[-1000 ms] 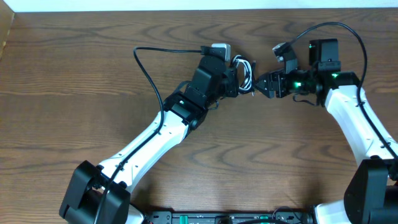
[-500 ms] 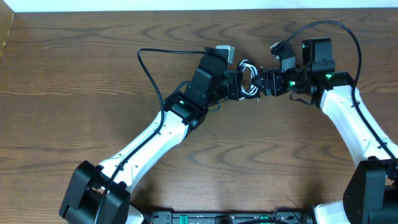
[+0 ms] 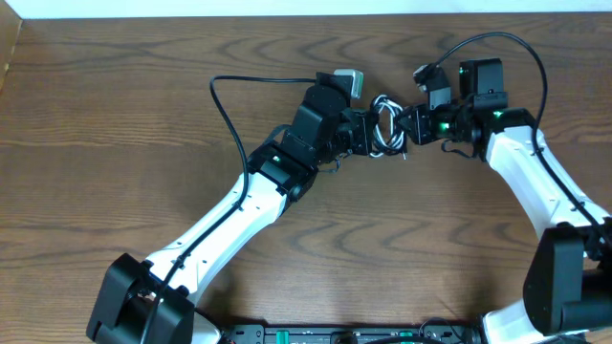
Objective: Untangle cables
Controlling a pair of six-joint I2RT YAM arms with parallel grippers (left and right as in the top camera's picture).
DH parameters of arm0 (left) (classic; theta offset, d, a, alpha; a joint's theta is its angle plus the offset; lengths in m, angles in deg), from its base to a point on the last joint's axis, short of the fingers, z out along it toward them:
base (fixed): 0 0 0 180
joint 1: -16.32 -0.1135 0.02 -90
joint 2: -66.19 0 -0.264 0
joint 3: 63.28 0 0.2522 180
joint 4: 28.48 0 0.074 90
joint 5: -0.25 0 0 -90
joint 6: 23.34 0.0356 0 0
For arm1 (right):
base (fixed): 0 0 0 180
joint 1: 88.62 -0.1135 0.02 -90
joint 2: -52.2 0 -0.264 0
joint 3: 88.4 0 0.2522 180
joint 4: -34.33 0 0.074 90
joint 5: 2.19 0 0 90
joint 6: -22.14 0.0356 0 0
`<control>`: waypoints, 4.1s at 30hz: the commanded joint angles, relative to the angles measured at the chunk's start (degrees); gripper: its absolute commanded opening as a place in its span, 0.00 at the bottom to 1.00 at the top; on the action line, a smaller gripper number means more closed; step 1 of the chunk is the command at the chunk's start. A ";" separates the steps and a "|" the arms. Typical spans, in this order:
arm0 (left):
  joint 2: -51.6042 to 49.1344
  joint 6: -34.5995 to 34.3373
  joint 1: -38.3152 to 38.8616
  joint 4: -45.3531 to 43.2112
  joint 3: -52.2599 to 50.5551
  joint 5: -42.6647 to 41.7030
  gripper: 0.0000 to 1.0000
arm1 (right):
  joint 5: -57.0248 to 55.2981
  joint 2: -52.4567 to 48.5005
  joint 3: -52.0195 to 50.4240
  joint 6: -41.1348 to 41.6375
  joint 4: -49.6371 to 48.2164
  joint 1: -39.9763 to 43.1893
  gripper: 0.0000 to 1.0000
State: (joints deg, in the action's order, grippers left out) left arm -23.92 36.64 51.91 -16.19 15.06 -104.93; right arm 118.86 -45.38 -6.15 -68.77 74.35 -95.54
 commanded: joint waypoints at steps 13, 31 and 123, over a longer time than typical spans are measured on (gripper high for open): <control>1.79 3.41 -0.59 4.11 0.04 11.08 0.08 | -5.29 -0.35 -0.35 6.16 0.96 2.67 0.01; 6.75 3.17 -19.85 9.90 0.04 14.14 0.08 | -9.70 -0.35 -0.35 11.80 6.91 24.44 0.01; -13.42 -3.34 -2.99 -14.05 -2.54 -21.46 0.44 | -0.66 22.05 2.80 15.21 13.22 6.49 0.01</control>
State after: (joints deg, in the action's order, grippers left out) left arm -37.12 33.32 49.01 -29.39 12.22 -125.87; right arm 116.00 -23.85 -4.22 -53.79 87.75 -88.87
